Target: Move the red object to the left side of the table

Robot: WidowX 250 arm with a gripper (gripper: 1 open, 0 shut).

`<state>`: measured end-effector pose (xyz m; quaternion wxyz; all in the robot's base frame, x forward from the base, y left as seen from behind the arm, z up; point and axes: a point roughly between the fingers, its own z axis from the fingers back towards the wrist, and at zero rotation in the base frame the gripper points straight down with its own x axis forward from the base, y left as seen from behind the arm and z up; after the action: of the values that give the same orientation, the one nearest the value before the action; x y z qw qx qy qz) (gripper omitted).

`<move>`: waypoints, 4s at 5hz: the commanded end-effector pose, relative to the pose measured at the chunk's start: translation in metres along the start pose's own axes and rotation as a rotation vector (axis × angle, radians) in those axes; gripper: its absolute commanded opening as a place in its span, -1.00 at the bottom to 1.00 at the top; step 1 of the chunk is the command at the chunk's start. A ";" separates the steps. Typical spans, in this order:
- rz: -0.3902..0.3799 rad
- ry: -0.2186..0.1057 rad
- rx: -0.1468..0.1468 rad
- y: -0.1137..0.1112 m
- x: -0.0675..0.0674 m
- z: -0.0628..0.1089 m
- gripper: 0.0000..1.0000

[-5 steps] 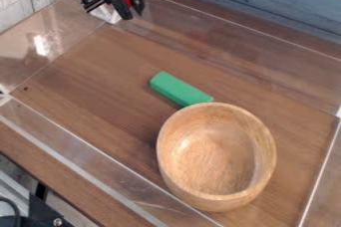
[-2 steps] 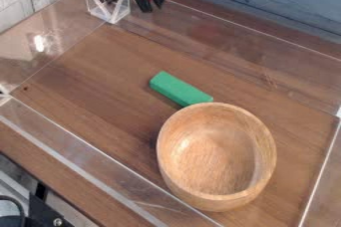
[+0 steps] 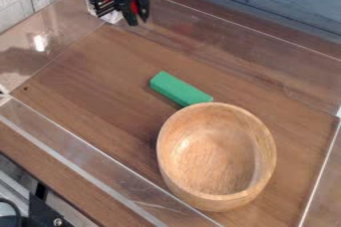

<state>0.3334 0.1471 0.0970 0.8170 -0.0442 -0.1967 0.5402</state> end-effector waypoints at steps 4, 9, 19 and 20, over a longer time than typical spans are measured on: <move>0.215 -0.102 0.142 0.027 0.038 -0.051 -1.00; 0.323 0.033 0.295 0.046 0.050 -0.064 1.00; 0.301 0.299 0.523 0.047 0.040 -0.036 1.00; 0.249 0.306 0.528 0.045 0.047 -0.039 1.00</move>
<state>0.3153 0.2072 0.0385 0.7437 0.0683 0.1191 0.6543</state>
